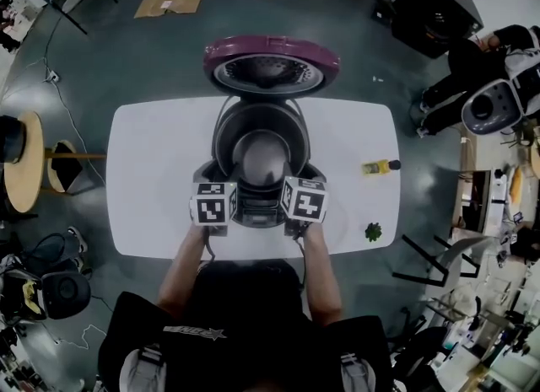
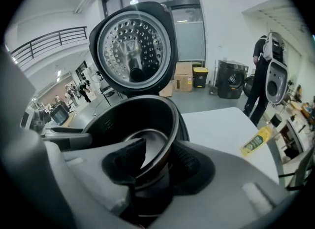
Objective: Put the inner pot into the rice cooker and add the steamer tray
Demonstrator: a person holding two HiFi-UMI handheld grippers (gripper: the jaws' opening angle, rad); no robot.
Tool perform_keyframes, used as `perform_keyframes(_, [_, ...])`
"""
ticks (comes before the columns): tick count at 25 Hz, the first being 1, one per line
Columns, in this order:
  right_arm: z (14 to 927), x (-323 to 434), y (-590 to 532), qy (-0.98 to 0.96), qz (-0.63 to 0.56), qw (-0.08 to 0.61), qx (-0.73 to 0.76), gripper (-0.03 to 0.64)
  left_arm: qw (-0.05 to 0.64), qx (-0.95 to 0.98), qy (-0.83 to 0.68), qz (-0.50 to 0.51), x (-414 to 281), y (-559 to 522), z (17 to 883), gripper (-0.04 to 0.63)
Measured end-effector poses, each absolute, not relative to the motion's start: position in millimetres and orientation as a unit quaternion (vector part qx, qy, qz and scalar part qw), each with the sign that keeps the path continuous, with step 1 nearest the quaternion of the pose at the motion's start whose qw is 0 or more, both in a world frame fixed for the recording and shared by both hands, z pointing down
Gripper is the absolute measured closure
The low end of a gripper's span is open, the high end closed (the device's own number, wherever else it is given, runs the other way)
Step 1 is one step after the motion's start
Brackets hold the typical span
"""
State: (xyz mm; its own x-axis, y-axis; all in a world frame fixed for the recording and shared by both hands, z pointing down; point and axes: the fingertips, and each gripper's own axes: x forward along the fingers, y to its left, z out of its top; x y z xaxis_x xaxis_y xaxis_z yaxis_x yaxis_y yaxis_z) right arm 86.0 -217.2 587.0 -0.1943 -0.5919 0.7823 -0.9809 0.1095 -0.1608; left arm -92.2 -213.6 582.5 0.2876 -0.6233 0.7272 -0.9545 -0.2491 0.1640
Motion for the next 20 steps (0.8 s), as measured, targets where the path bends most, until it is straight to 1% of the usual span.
perform_keyframes(10, [602,90,-215,-0.671,0.358,0.318,0.566,0.456,0.3,0.733,-0.528,0.306,-92,-214,592,0.38])
perform_keyframes(20, [608,92,-214,-0.673,0.344,0.337,0.561,0.442,0.297,0.736,-0.523,0.311,-90,-213,598,0.377])
